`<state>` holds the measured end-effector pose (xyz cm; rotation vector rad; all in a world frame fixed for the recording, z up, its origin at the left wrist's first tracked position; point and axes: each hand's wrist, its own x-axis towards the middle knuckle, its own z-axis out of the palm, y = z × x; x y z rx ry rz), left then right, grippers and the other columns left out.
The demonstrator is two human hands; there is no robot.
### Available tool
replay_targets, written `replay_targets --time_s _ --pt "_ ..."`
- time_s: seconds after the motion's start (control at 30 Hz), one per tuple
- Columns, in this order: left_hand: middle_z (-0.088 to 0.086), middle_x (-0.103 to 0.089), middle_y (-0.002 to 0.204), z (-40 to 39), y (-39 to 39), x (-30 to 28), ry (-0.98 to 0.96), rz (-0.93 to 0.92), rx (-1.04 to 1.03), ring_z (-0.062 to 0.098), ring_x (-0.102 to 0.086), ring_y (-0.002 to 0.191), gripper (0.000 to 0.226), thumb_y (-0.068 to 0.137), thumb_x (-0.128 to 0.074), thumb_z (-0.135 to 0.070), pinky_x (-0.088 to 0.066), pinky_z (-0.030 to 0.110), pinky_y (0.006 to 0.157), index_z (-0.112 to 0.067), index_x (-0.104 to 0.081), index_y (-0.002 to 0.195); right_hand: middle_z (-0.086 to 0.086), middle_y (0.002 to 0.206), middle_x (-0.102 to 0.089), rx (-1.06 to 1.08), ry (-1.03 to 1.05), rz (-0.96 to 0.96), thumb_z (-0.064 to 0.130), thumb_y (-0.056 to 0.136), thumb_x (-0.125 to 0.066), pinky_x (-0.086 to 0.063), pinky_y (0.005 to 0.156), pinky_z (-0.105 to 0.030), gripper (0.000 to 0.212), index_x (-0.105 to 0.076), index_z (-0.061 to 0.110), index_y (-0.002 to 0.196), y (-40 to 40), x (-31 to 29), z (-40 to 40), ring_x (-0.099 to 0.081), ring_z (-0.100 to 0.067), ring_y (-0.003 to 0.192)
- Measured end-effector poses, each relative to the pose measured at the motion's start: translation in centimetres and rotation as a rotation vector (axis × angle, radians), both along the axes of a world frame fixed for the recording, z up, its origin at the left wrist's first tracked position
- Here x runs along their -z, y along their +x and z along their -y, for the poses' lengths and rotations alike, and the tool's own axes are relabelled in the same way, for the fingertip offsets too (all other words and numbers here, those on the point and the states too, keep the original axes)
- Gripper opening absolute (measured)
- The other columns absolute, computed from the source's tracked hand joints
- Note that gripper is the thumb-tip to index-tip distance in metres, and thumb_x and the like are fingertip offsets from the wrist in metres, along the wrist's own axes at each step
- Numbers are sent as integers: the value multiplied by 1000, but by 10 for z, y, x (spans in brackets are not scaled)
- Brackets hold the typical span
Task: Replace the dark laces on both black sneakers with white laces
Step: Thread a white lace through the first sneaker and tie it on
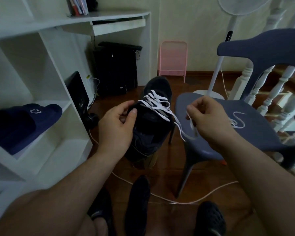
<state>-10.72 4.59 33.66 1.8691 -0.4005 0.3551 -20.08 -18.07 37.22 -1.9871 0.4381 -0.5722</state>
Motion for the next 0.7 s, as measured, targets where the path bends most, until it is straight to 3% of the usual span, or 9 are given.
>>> replay_targets --time_s 0.23,0.33,0.4,0.47,0.57,0.63,0.7 --pt "-13 -72 101 7 -8 1 -2 -85 22 -8 -66 86 23 102 -68 -33 -49 5 69 -30 -74 123 11 89 -74 -113 -164 51 26 104 -59 -56 69 -34 13 -56 25 91 0 -5 -19 -69 -7 78" --pt "-13 -74 97 11 -10 4 -33 -133 31 -6 -69 86 21 100 -70 -34 -54 14 75 -31 -75 121 12 89 -69 -154 -306 72 30 100 -65 -55 77 -29 1 -65 29 101 1 -7 -21 -64 -2 86" --pt "-12 -76 96 14 -10 6 -73 -194 36 -4 -71 88 21 99 -71 -35 -60 24 82 -31 -76 120 13 89 -69 -175 -427 64 36 94 -73 -55 77 -24 24 -67 29 116 3 -6 -26 -64 -3 86" --pt "-12 -78 95 18 -10 7 -111 -264 48 -2 -73 90 22 99 -72 -34 -62 30 87 -28 -77 120 12 84 -67 -164 -462 55 41 87 -79 -51 72 -18 31 -66 26 111 4 -5 -32 -63 -5 82" --pt "-12 -80 93 23 -12 8 -141 -349 81 3 -76 89 22 101 -70 -34 -64 36 86 -23 -78 119 11 80 -64 -124 -612 39 49 81 -82 -52 77 -32 28 -64 27 86 10 -1 -41 -60 -11 83" --pt "-9 -80 93 25 -14 8 -148 -381 102 7 -77 89 21 102 -68 -34 -65 38 84 -22 -77 117 13 80 -64 -121 -649 33 50 81 -81 -53 80 -41 26 -65 30 84 12 0 -45 -62 -15 85" --pt "-7 -80 92 27 -16 6 -180 -423 121 9 -77 88 20 104 -65 -31 -65 35 81 -20 -78 115 18 82 -64 -126 -645 58 47 83 -81 -51 80 -37 21 -70 28 87 14 2 -47 -64 -15 87"
